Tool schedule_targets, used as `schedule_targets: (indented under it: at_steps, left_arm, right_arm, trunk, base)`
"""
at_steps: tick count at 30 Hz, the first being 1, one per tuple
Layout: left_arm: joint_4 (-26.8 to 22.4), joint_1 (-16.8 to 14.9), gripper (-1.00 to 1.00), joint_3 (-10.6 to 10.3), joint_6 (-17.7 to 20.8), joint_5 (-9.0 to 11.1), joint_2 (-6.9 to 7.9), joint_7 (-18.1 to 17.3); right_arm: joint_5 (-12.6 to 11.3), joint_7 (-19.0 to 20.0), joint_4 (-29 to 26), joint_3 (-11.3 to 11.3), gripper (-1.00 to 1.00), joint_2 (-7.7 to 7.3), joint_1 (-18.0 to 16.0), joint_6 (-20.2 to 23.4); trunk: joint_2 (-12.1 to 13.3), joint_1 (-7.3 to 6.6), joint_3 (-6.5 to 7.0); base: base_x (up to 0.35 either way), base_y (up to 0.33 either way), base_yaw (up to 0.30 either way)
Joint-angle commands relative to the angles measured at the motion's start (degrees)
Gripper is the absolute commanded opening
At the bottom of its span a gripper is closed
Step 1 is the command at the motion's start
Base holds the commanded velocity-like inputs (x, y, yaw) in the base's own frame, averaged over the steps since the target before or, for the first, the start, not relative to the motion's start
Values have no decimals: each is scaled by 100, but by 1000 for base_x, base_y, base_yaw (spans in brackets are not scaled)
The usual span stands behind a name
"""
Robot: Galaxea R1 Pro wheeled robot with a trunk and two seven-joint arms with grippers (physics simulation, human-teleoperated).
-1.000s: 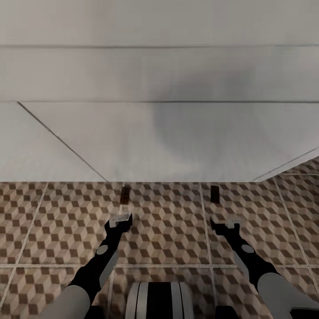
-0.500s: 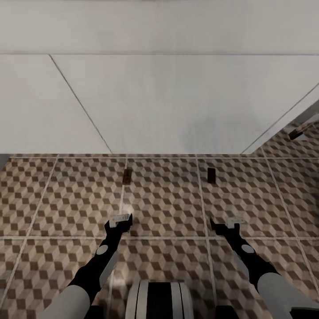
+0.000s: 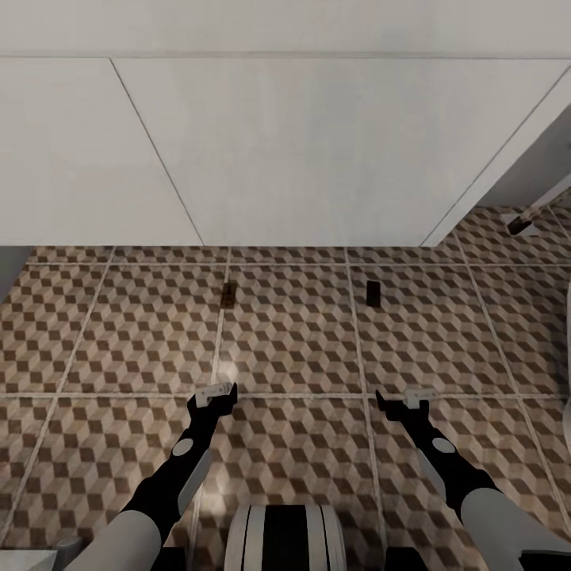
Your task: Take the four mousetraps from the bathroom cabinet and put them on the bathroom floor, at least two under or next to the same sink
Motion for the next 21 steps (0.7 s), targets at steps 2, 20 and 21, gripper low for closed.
schedule_targets:
  at_steps: [2, 20, 21]
  left_arm:
    - [5, -3, 100, -48, -29, 44, 4, 43]
    - [17, -3, 100, -148, -46, 39, 9, 49]
    - [17, -3, 100, -149, -44, 39, 9, 49]
  right_arm:
    - [-32, 35, 5, -2, 100, -2, -2, -18]
    - [-32, 37, 7, -2, 100, -3, -2, -18]
    - [-32, 37, 7, -2, 100, -3, -2, -18]
  trunk:
    - [-1, -1, -3]
    - [6, -14, 108]
    - [7, -17, 130]
  base:
    - [-39, -6, 0]
    - [-5, -1, 0]
    - [0, 0, 0]
